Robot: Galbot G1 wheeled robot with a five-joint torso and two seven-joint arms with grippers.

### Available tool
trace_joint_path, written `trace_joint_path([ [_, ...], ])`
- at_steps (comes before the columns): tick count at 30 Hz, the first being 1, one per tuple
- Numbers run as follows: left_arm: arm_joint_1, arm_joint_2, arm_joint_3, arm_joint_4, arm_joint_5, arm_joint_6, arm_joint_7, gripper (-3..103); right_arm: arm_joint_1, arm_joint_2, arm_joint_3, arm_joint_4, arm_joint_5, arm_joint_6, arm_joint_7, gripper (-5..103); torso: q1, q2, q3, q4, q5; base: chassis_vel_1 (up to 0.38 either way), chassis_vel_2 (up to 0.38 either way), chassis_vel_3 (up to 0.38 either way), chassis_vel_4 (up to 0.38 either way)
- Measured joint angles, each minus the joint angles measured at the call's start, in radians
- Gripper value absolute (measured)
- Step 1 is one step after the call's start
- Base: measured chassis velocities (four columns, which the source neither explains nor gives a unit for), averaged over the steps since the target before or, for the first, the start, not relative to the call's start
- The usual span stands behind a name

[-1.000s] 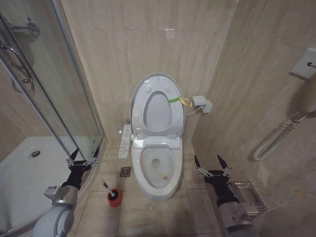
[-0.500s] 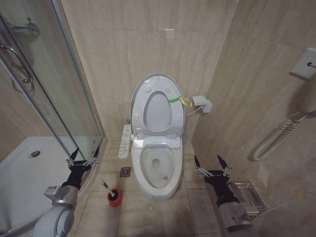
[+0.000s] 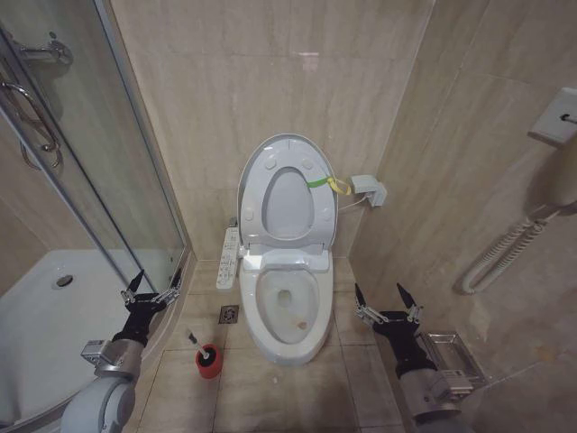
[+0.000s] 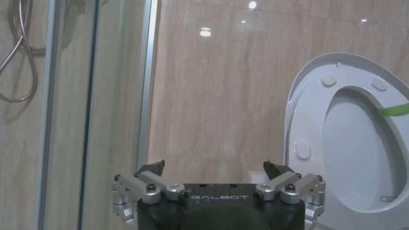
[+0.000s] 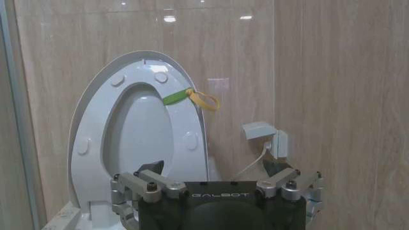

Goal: Open the toilet lid, clean the toilet bowl with a toilet brush, close the toilet lid, and flush.

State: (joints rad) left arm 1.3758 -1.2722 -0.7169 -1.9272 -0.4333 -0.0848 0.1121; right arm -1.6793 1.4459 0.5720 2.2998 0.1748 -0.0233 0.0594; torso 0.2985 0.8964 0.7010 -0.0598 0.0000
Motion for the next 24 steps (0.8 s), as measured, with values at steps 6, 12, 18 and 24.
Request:
trace_joint_path([
  [6, 0.000, 0.000, 0.000, 0.000, 0.000, 0.000, 0.000, 100, 0.000, 0.000, 0.000, 0.000, 0.000, 0.000, 0.000, 100, 0.000, 0.000, 0.000, 0.0000, 0.0000, 0.000, 0.000, 0.000, 0.000],
  [12, 0.000, 0.000, 0.000, 0.000, 0.000, 0.000, 0.000, 100, 0.000, 0.000, 0.000, -0.001, 0.000, 0.000, 0.000, 100, 0.000, 0.000, 0.000, 0.0000, 0.0000, 0.000, 0.000, 0.000, 0.000],
  [18, 0.000, 0.000, 0.000, 0.000, 0.000, 0.000, 0.000, 100, 0.000, 0.000, 0.000, -0.001, 0.000, 0.001, 0.000, 100, 0.000, 0.000, 0.000, 0.0000, 0.0000, 0.000, 0.000, 0.000, 0.000],
  [24, 0.000, 0.000, 0.000, 0.000, 0.000, 0.000, 0.000, 100, 0.000, 0.000, 0.000, -0.001, 0.000, 0.001, 0.000, 100, 0.000, 0.000, 0.000, 0.0000, 0.0000, 0.000, 0.000, 0.000, 0.000],
])
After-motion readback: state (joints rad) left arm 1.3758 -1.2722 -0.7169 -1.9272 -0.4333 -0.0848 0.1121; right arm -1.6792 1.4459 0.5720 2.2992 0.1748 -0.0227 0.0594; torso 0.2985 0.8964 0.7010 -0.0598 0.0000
